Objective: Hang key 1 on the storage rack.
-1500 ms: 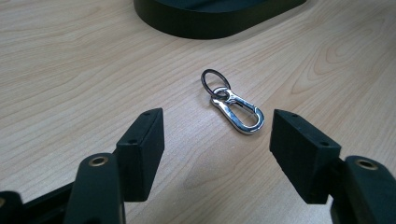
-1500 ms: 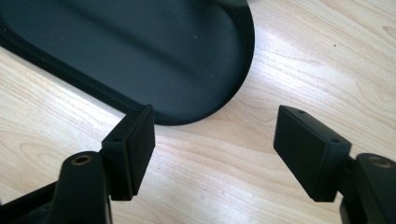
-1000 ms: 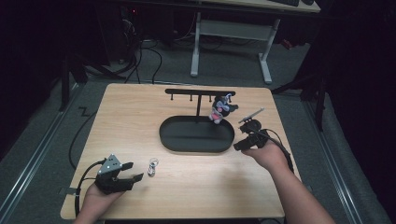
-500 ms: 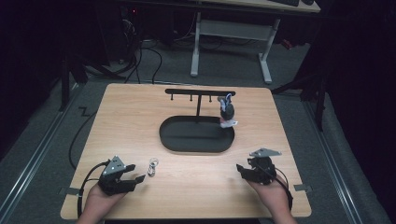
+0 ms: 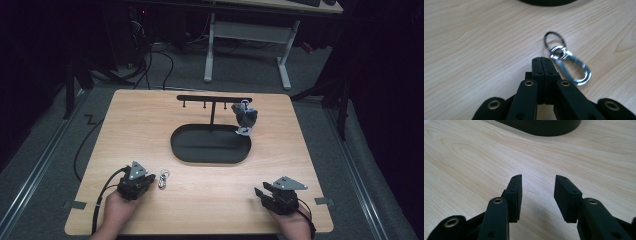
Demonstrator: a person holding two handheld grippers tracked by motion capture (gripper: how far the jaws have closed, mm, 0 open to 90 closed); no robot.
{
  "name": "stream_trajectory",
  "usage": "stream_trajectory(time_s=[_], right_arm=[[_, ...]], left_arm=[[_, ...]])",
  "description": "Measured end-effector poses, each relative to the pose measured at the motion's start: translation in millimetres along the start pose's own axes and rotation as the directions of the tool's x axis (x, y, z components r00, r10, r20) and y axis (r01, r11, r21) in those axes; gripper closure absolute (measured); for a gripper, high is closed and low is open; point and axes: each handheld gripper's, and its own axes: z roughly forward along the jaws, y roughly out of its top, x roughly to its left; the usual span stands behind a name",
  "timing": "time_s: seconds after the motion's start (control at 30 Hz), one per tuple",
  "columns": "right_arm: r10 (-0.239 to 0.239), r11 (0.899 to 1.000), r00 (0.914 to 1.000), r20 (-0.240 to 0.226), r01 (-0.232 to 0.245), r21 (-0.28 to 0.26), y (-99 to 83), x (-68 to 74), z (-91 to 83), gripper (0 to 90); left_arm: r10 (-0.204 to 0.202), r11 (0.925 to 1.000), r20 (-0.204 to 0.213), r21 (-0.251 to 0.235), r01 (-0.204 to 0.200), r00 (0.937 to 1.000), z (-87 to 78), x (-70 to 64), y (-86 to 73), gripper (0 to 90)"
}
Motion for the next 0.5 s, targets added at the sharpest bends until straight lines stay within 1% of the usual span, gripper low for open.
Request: stream_trajectory(time_s=[0.03, 0.1, 0.17, 0.23, 0.33, 0.43, 0.5], right_arm=[[-0.001, 1.0, 1.0, -0.007, 0.001, -0.002, 0.0, 0.1, 0.1, 58.8], [0.005, 1.0, 0.9997, -0.022, -0.005, -0.01, 0.0, 0.1, -0.9, 58.5], [0.007, 1.0, 0.9995, -0.032, -0.008, -0.015, 0.2, 0.3, -1.8, 58.5], [0.005, 1.0, 0.9992, -0.041, -0.006, -0.017, 0.4, 0.1, -2.0, 58.4], [0.009, 1.0, 0.9984, -0.056, -0.01, -0.016, 0.3, -0.1, -2.3, 58.4], [0.011, 1.0, 0.9976, -0.068, -0.012, -0.009, -0.2, -0.5, -1.7, 58.4], [0.013, 1.0, 0.9972, -0.074, -0.014, -0.011, -0.1, -0.6, -1.5, 58.5]], left_arm=[[0.005, 1.0, -0.001, 0.002, -0.005, 1.0, 2.4, -4.9, 2.6, 90.0], [0.028, 0.9996, 0.001, 0.005, -0.028, 0.9996, 6.9, -16.5, 7.7, 90.0], [0.048, 0.9988, 0.013, 0.007, -0.048, 0.9988, 11.5, -29.7, 13.1, 90.0], [0.067, 0.9977, 0.03, 0.013, -0.067, 0.9973, 16.5, -44.1, 19.2, 90.0], [0.1, 0.995, 0.062, 0.005, -0.1, 0.9931, 26.4, -66.3, 29.0, 90.0], [0.116, 0.9932, 0.091, 0.001, -0.116, 0.9891, 35.2, -81.7, 37.8, 90.0], [0.118, 0.993, 0.115, -0.012, -0.118, 0.9862, 42.0, -91.9, 43.4, 90.0]])
